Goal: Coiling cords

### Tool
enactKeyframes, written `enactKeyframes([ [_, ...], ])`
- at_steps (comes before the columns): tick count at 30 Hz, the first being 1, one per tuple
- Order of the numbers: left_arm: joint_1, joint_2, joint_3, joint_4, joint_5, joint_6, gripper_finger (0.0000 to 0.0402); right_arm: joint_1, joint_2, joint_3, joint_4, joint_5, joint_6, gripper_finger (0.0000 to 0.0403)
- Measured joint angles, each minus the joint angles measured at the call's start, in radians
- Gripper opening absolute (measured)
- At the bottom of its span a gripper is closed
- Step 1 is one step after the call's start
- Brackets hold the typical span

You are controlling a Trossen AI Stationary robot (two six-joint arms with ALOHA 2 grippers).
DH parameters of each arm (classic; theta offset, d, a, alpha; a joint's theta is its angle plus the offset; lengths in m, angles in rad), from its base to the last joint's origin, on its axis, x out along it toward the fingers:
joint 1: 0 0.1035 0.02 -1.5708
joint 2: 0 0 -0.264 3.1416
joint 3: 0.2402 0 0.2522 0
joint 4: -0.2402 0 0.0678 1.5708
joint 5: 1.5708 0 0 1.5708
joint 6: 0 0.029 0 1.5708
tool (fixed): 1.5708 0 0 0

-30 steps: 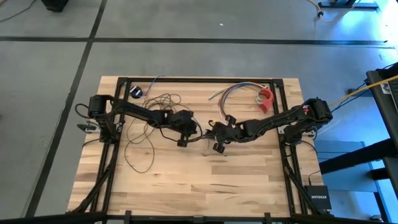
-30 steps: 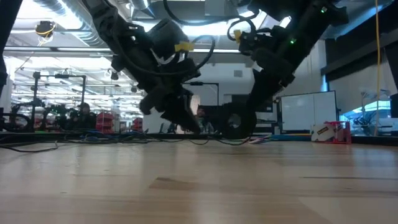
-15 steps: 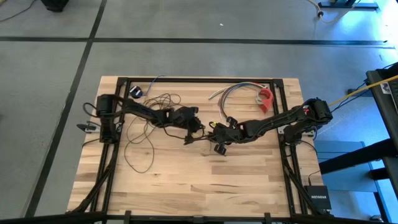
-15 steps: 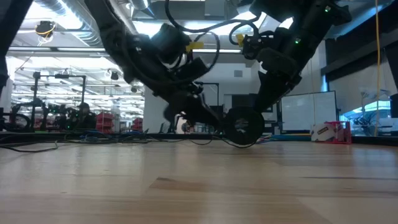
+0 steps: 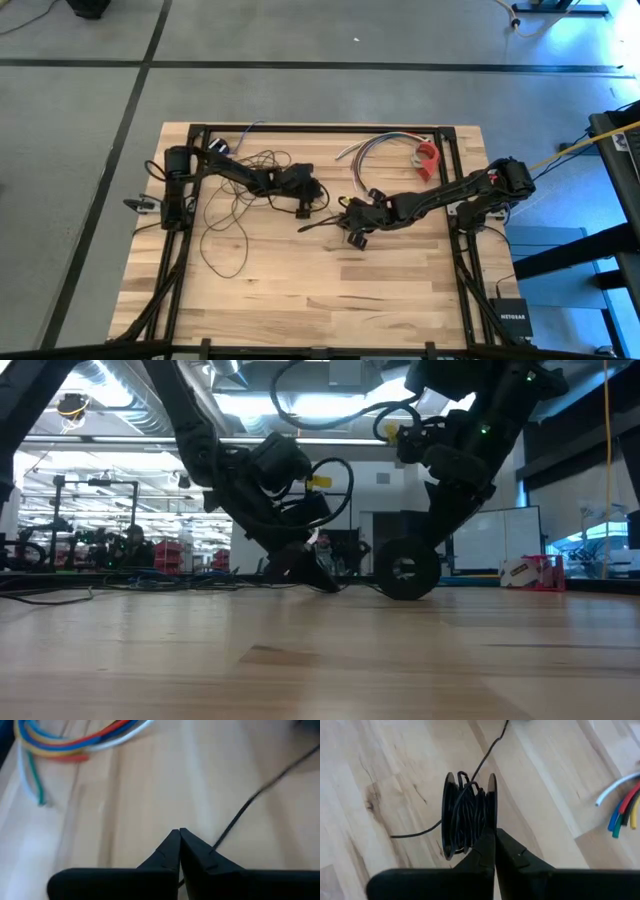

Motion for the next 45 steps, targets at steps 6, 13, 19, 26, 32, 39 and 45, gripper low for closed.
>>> enactKeyframes([
  [6,0.012,-0.059,-0.001,-0.133,-0.073,0.007,0.0003,0.000,-0.001,0.002,-0.032,-0.027,0.035,0.0000],
  [13,-0.004,-0.172,-0.014,-0.275,-0.184,-0.011,0.0003,0.000,-0.001,0.002,-0.036,-0.033,0.052,0.0000],
  [19,-0.079,-0.299,-0.006,-0.211,-0.029,-0.074,0.0004,0.000,-0.001,0.001,-0.034,-0.024,0.051,0.0000],
  [26,-0.161,-0.231,-0.007,-0.060,0.174,-0.179,0.0004,0.000,-0.001,0.000,-0.032,-0.015,0.051,0.0000],
  [32,-0.233,-0.162,-0.008,0.069,0.179,-0.206,0.0057,-0.001,-0.001,0.000,-0.028,-0.013,0.052,0.0000],
  [39,-0.254,-0.146,-0.006,0.189,0.171,-0.221,0.0149,0.000,0.000,0.000,-0.024,-0.007,0.051,0.0000],
  [45,-0.248,-0.128,-0.004,0.272,0.171,-0.169,0.0152,0.000,0.000,-0.001,-0.017,-0.007,0.037,0.0000],
])
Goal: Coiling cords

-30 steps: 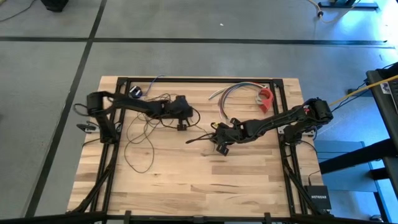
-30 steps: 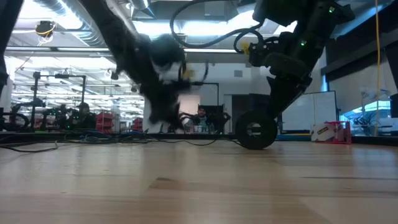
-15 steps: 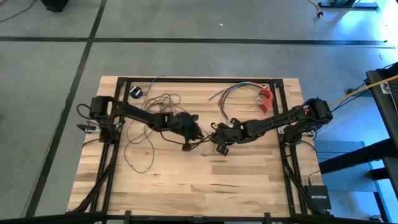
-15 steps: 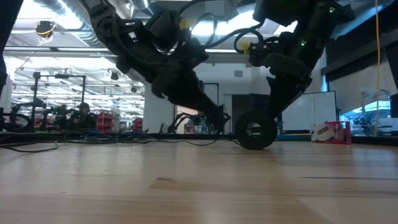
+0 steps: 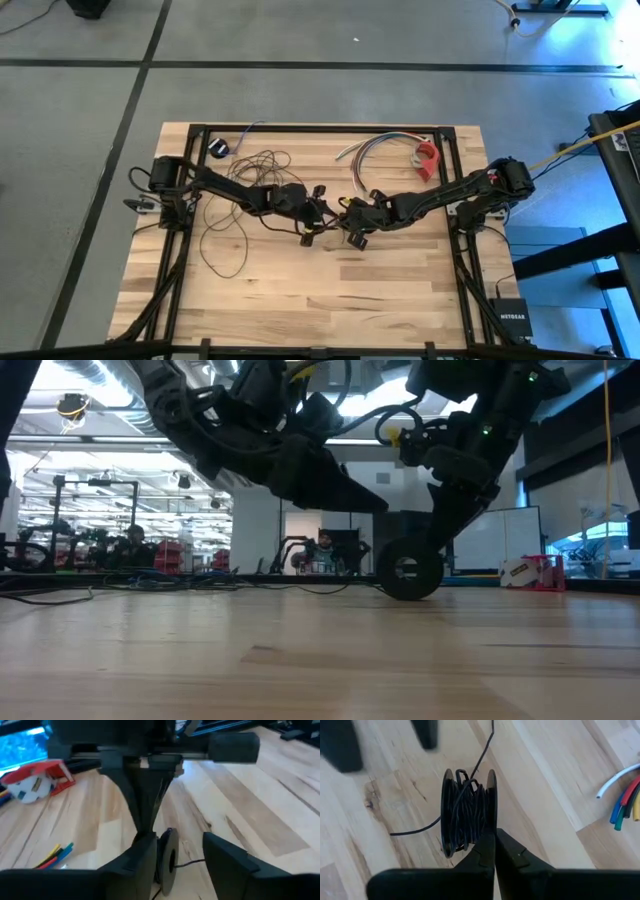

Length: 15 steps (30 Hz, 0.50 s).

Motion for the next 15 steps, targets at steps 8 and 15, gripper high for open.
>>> enactKeyframes([
  [8,0.019,0.119,0.073,-0.015,0.029,0.010,0.0108,0.000,0.000,-0.001,0.011,0.000,-0.002,0.0000],
  [15,0.020,0.150,0.091,-0.027,0.030,0.053,0.0077,0.000,0.000,-0.001,0.012,0.000,-0.009,0.0001],
])
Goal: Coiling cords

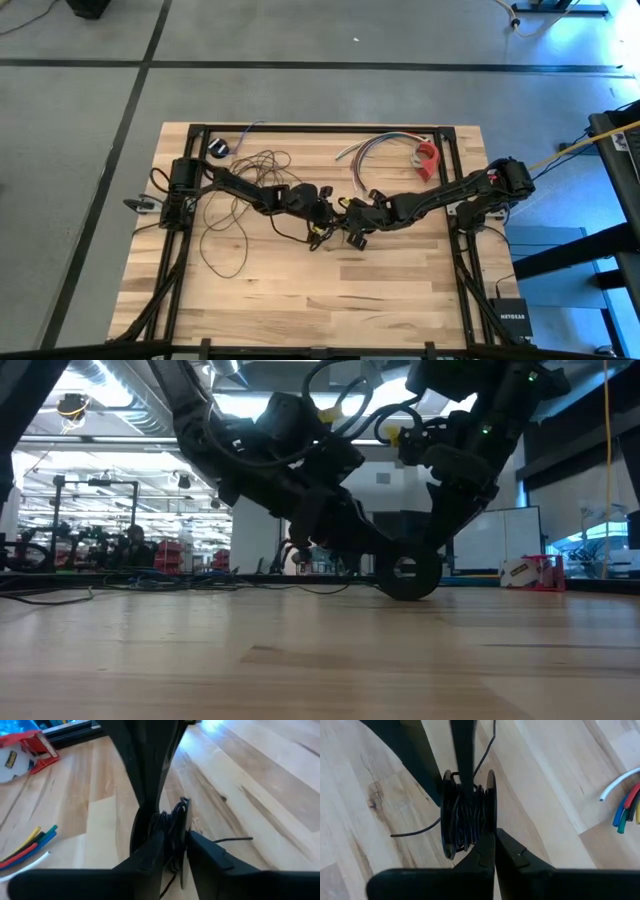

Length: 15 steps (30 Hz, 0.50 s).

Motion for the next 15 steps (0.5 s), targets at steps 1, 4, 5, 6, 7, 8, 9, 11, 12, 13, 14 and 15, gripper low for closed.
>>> enactKeyframes([
  [1,0.000,0.000,0.000,-0.003,0.000,0.009,0.0071,0.000,0.000,0.000,0.000,0.000,0.000,0.0001],
  [4,0.005,0.001,0.001,-0.025,0.003,0.029,0.0038,0.000,0.000,0.000,0.006,-0.001,0.000,0.0003],
  [5,0.006,0.000,0.002,-0.038,0.006,0.036,0.0025,0.000,0.000,0.000,0.006,-0.003,0.000,0.0005],
  [6,0.007,-0.001,0.002,-0.046,0.008,0.039,0.0015,0.000,0.000,0.000,0.007,-0.008,0.000,0.0010],
  [7,0.010,-0.002,0.002,-0.055,0.009,0.039,0.0011,0.000,0.000,0.000,0.011,-0.015,0.000,0.0015],
  [8,0.012,-0.002,0.003,-0.063,0.010,0.039,0.0011,-0.001,0.000,0.000,0.016,-0.026,-0.001,0.0021],
  [9,0.015,-0.003,0.003,-0.070,0.010,0.040,0.0013,-0.001,0.000,0.000,0.020,-0.033,-0.004,0.0028],
  [11,0.021,-0.003,0.001,-0.083,0.010,0.049,0.0014,-0.002,-0.004,0.006,0.020,-0.039,-0.026,0.0042],
  [12,0.025,-0.001,-0.004,-0.090,0.011,0.060,0.0012,-0.001,-0.007,0.013,0.021,-0.041,-0.031,0.0049],
  [13,0.031,0.001,-0.007,-0.107,0.008,0.068,0.0008,-0.001,-0.016,0.019,0.024,-0.043,-0.041,0.0057],
  [14,0.037,0.004,-0.011,-0.122,0.007,0.076,0.0004,0.000,-0.023,0.028,0.021,-0.046,-0.056,0.0065],
  [15,0.043,0.006,-0.015,-0.129,0.006,0.083,0.0003,0.000,-0.031,0.037,0.021,-0.048,-0.071,0.0072],
])
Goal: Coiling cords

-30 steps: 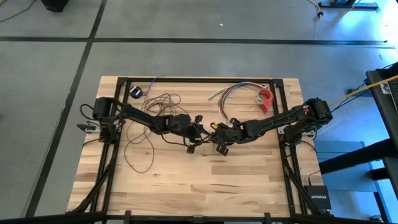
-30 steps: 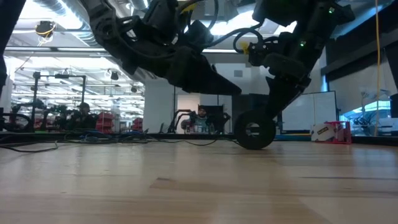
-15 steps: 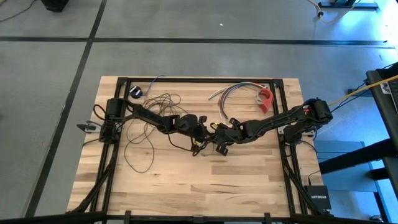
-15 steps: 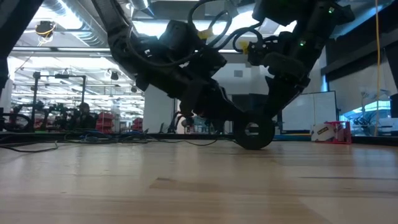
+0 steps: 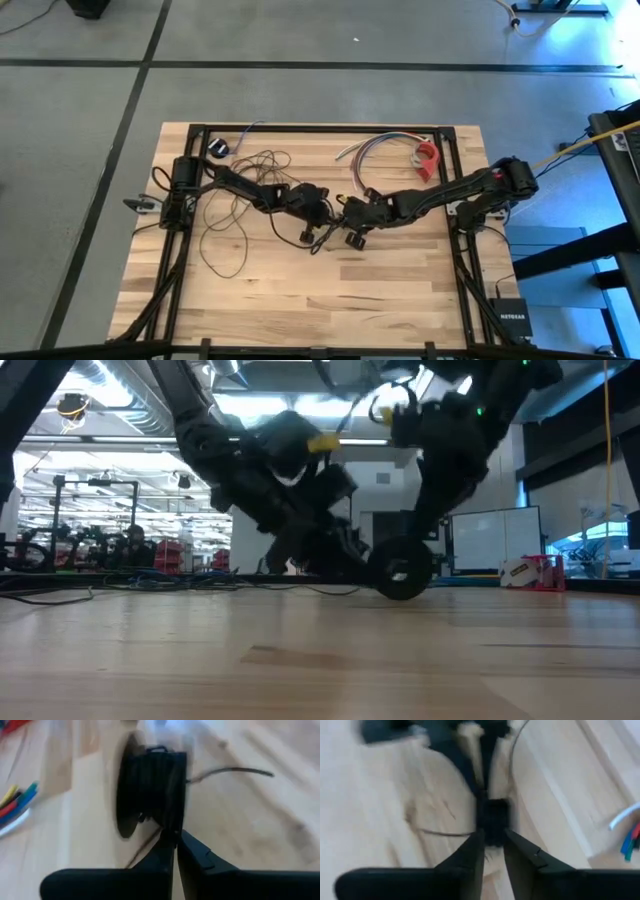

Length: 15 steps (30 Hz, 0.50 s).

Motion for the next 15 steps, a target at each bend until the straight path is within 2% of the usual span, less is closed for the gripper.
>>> enactKeyframes([
  [7,0.039,-0.001,-0.009,0.005,-0.010,-0.015,0.0003,0.000,-0.040,0.019,0.009,0.019,-0.098,0.0100],
  [15,0.048,-0.001,-0.010,0.007,-0.009,-0.019,0.0006,-0.009,-0.035,-0.030,0.058,0.204,-0.216,0.0101],
])
